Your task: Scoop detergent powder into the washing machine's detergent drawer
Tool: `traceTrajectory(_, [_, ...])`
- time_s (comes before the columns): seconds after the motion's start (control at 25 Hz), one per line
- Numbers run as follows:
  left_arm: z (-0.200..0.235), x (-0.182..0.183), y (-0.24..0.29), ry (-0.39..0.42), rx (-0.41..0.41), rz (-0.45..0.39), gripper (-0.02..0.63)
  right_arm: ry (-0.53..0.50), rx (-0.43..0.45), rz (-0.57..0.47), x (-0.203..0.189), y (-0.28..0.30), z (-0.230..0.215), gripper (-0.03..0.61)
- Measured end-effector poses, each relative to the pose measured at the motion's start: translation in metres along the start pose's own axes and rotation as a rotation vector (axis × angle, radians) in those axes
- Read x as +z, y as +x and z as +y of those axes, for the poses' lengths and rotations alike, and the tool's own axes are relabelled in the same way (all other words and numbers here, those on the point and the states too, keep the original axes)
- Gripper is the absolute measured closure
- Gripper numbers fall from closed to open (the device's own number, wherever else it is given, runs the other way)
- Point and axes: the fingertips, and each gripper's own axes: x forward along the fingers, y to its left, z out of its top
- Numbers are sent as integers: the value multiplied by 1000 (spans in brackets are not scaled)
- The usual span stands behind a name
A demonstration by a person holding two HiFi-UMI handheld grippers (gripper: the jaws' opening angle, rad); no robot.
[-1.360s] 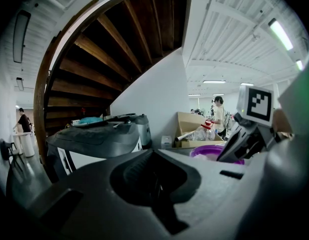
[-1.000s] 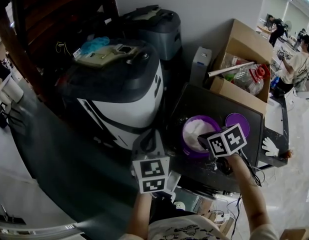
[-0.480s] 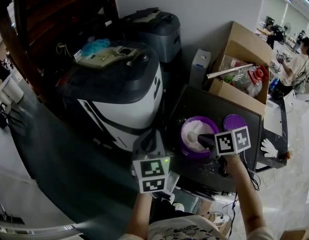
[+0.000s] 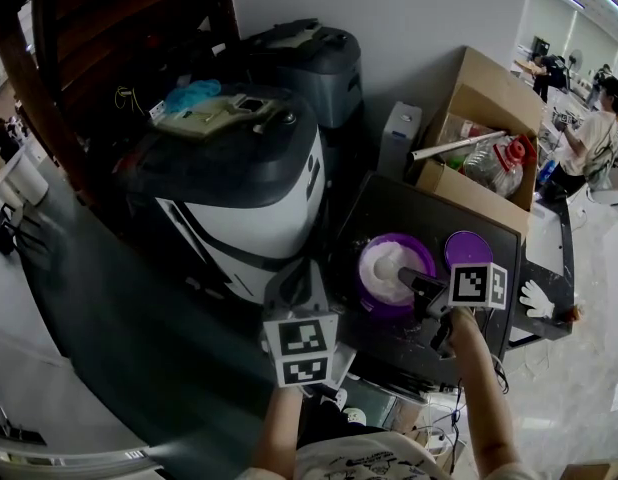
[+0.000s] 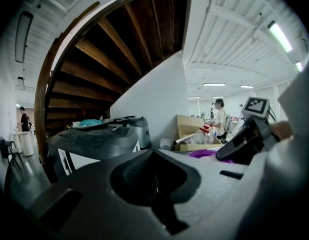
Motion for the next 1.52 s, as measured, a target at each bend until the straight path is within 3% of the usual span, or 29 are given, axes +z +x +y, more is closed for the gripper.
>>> traceTrajectory(0.32, [-6, 6, -4, 3, 1, -16, 612, 200, 79, -116, 2, -8, 0, 558])
traceTrajectory(0.52, [-7, 10, -7, 3, 6, -24, 612, 301, 182, -187, 2, -11, 7, 558])
traceTrajectory(0.76, [-9, 10, -11, 0, 16, -25, 612, 382, 260, -261, 0, -15, 16, 558])
traceTrajectory(1.08, [-10, 11, -23, 1, 44, -33, 611, 388, 311, -289, -2, -23, 30, 558])
traceTrajectory(1.52, [-11, 2, -58, -13, 125, -30, 611, 376, 372, -236, -23, -34, 47, 558])
